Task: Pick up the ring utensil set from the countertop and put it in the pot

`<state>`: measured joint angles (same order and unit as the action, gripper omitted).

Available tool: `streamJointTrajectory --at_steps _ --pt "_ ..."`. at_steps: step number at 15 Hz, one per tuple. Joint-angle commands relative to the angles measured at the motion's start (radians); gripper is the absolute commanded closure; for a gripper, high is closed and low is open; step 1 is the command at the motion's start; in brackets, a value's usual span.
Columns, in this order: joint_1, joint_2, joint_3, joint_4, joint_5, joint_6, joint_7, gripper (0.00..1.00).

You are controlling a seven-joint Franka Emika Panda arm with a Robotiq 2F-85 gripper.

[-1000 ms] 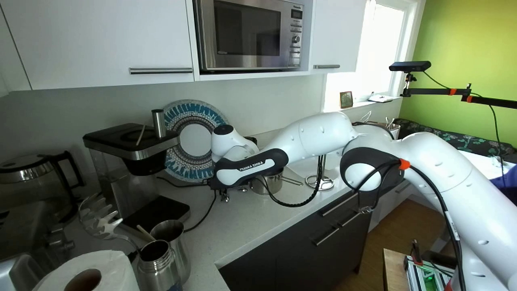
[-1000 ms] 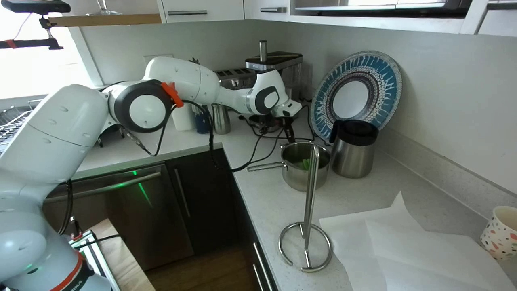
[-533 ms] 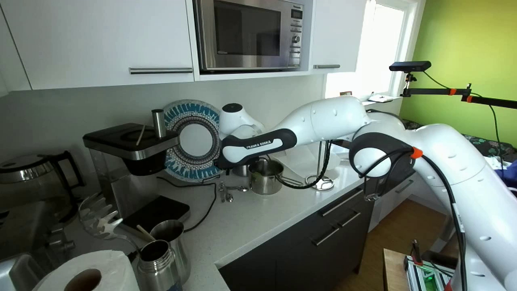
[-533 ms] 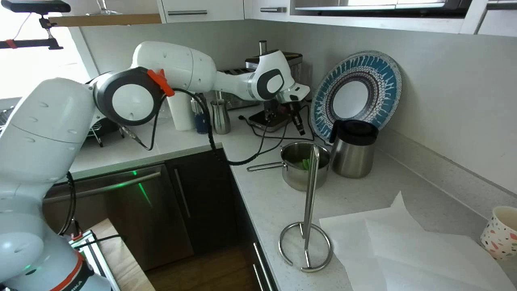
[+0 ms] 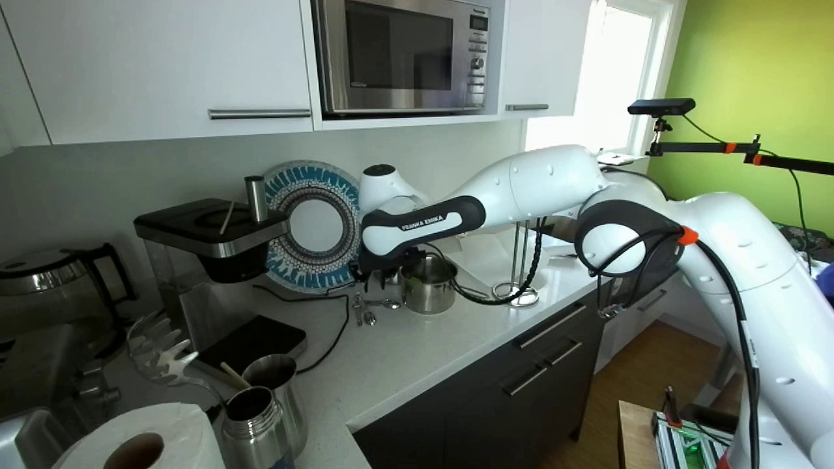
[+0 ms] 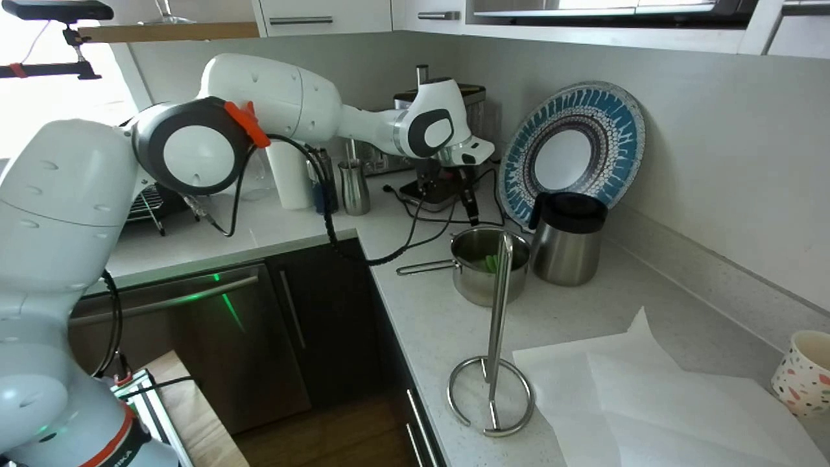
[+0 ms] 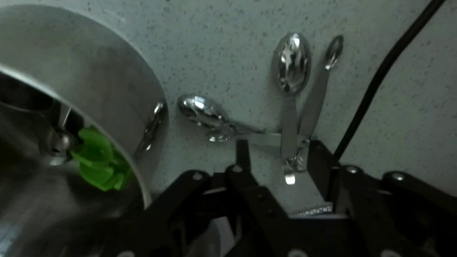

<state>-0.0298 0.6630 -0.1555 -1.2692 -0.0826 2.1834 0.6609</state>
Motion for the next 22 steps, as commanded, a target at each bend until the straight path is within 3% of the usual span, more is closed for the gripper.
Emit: streamJointTrajectory --at_steps 1,3,4,7,11,12,13,14,16,18,22 --pt "-0.007 0.019 0.024 -0.049 0.067 0.042 -0.010 0.22" --pt "-0.003 0.041 0.026 -0.061 0.087 0.093 -0.002 0.07" --pt "-0.002 0.056 0.026 -0.059 0.094 0.122 -0.002 0.05" --pt "0.012 0.100 0.004 -0.039 0.078 0.163 0.012 0.05" --pt "0.013 0.153 -0.021 -0.012 0.075 0.234 0.040 0.19" --pt "0.017 0.164 -0.034 -0.001 0.074 0.226 0.065 0.09" --pt "0.011 0.122 -0.017 -0.032 0.076 0.205 0.021 0.18" --pt "0.012 0.126 -0.021 -0.028 0.075 0.207 0.032 0.15" --pt "0.012 0.136 -0.024 -0.016 0.074 0.207 0.039 0.02" --pt "-0.024 0.152 0.015 0.038 0.116 0.102 -0.006 0.00" --pt "-0.042 0.212 0.006 0.172 0.110 -0.154 -0.041 0.05"
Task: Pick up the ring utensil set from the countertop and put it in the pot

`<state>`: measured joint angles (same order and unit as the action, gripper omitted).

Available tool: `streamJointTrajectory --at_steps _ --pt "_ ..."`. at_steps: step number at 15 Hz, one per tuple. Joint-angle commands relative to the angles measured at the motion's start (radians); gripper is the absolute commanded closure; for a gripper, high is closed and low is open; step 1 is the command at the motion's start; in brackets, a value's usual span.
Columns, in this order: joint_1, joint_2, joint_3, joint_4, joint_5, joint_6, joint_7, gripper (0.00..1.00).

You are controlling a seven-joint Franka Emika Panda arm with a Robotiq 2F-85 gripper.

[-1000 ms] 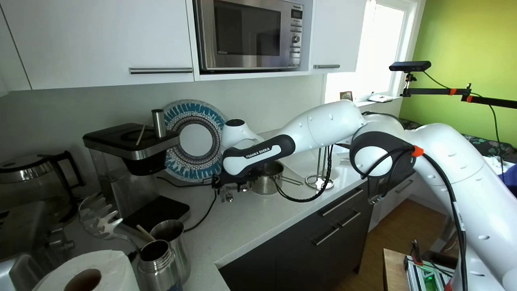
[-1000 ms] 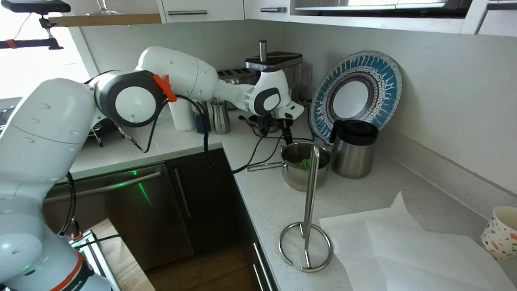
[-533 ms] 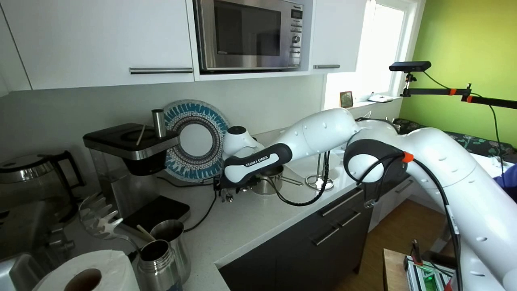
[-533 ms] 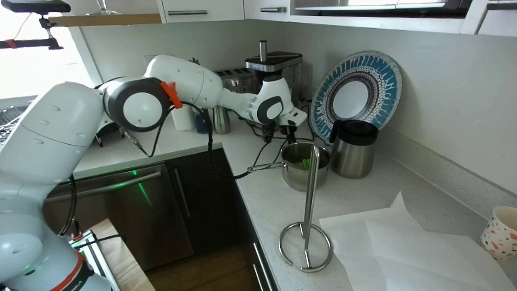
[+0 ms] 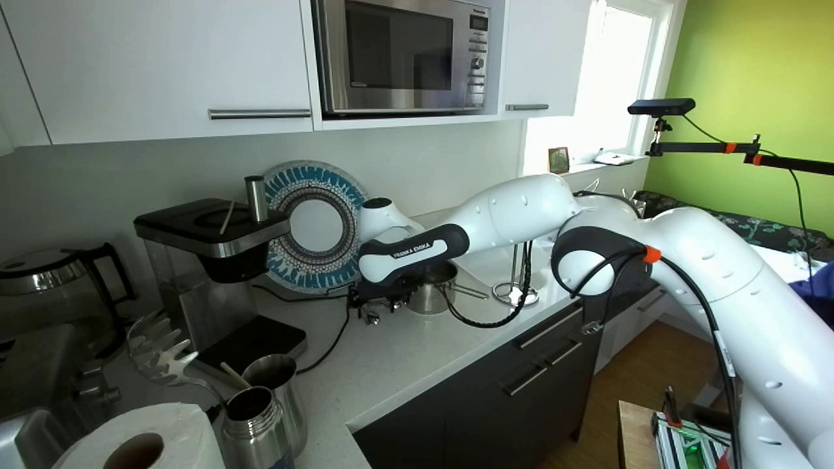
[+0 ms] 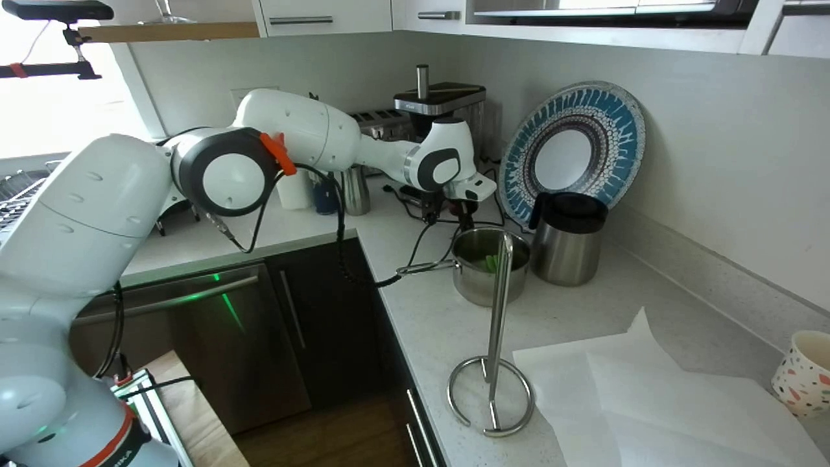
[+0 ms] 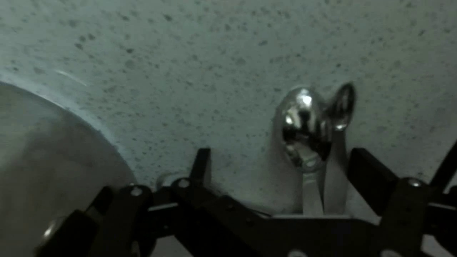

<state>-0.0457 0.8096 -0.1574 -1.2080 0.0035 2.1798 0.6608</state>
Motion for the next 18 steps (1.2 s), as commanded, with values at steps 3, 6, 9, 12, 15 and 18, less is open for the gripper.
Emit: streamJointTrajectory --at_steps 3,6,9,12,15,18 --pt "-0.028 0.101 0.008 0.171 0.023 -0.248 -0.033 0.28" --pt "-0.028 0.123 0.014 0.214 0.031 -0.240 -0.024 0.50" --pt "-0.028 0.130 0.011 0.234 0.026 -0.243 -0.020 0.71" --pt "-0.029 0.117 0.009 0.237 0.025 -0.241 -0.017 0.85" --pt "-0.039 0.083 0.016 0.250 0.034 -0.235 -0.034 0.91" --pt "-0.043 0.068 0.022 0.269 0.032 -0.237 -0.048 0.91"
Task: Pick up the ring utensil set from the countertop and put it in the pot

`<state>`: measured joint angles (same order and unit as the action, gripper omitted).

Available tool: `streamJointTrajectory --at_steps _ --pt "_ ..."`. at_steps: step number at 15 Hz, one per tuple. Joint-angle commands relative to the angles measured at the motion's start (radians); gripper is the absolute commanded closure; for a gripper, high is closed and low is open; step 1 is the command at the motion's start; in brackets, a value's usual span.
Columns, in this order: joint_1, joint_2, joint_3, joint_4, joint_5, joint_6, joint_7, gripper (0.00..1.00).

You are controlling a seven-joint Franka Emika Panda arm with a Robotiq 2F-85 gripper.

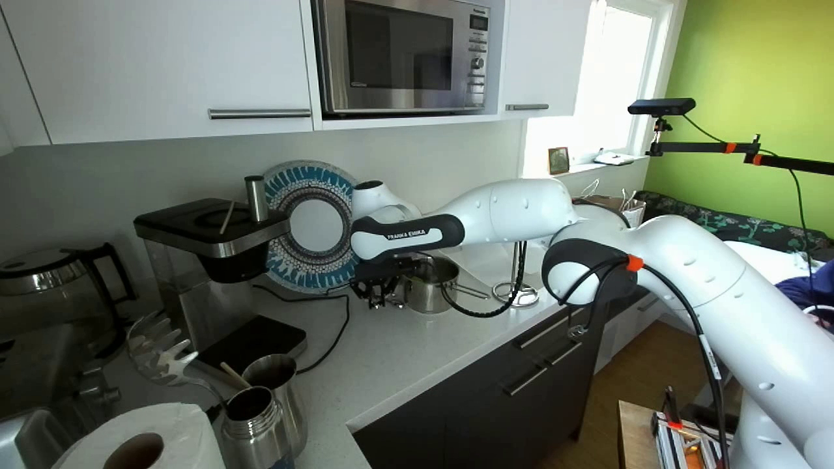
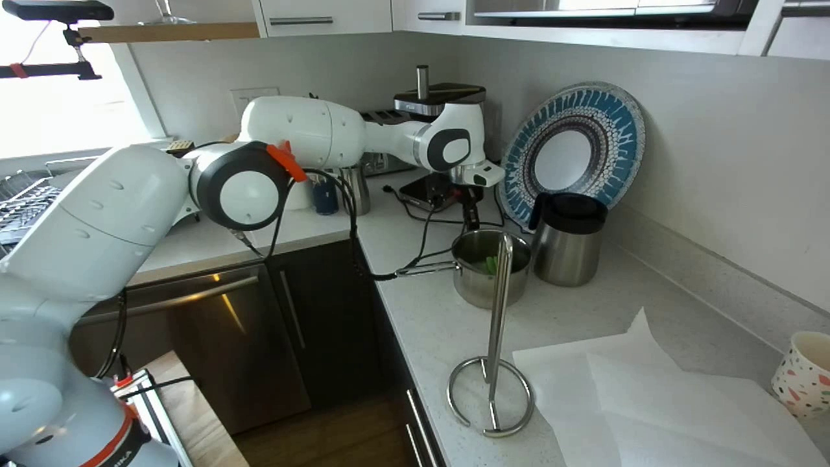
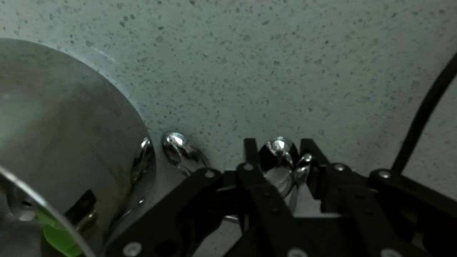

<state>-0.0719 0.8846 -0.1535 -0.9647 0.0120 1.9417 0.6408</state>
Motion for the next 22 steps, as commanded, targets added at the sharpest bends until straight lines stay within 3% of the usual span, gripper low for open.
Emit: streamJointTrajectory --at_steps 1,13,16,18,19,20,22 --pt "-0.021 -0.011 0.021 0.035 0.026 0.000 -0.033 0.91" --pt "-0.077 -0.085 0.023 0.159 0.021 0.028 -0.107 0.91" --pt "-0.090 -0.104 0.023 0.172 0.018 0.050 -0.122 1.00" --pt "-0.088 -0.114 0.029 0.156 0.024 0.050 -0.119 1.00" --pt "-0.085 -0.119 0.038 0.139 0.030 0.038 -0.122 0.74" --pt "-0.083 -0.120 0.048 0.124 0.037 0.035 -0.125 0.74" --pt "-0.072 -0.108 0.064 0.094 0.037 0.032 -0.115 0.60"
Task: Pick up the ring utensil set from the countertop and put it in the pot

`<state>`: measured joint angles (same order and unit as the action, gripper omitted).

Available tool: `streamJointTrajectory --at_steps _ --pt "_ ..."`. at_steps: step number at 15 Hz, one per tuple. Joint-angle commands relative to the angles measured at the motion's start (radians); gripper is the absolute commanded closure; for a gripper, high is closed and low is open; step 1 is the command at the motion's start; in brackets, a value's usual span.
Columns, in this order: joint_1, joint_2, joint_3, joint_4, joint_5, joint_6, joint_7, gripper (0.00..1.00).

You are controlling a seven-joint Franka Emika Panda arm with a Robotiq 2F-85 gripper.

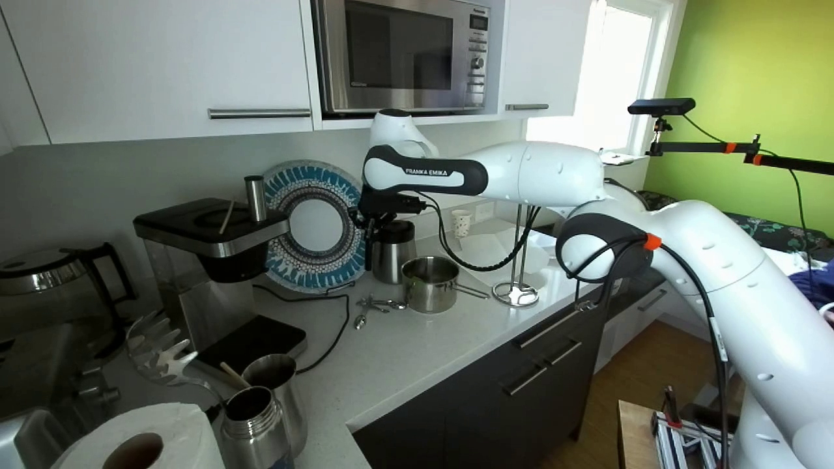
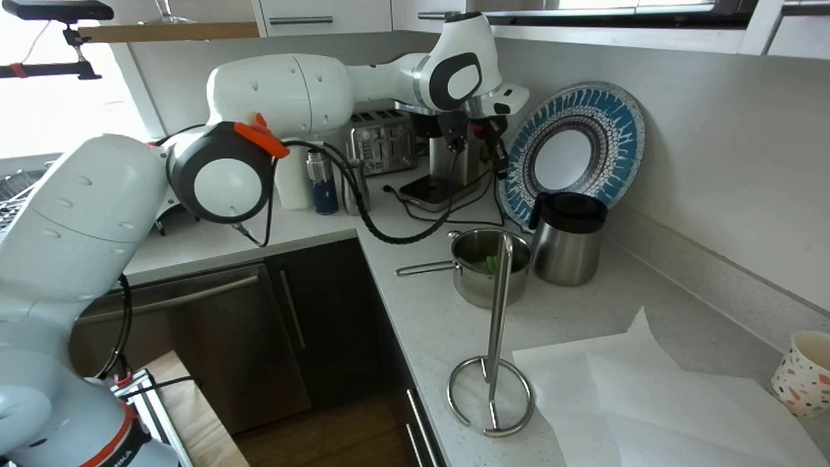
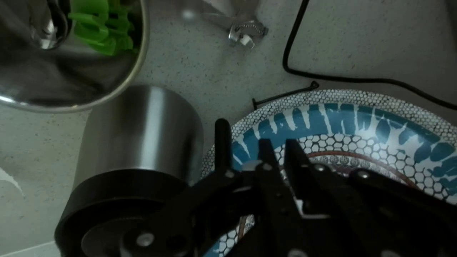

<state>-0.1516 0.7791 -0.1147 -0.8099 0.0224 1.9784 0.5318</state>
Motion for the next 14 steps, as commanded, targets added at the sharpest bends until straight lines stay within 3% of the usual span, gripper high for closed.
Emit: streamJointTrajectory --at_steps 1,7,14 --pt "0.015 0.007 0.029 -0.082 0.017 0.008 0.004 0.51" --pt "0.017 0.099 0.044 -0.135 0.019 0.078 0.015 0.07" --pt "0.002 0.188 0.032 -0.113 0.010 0.087 0.047 0.21"
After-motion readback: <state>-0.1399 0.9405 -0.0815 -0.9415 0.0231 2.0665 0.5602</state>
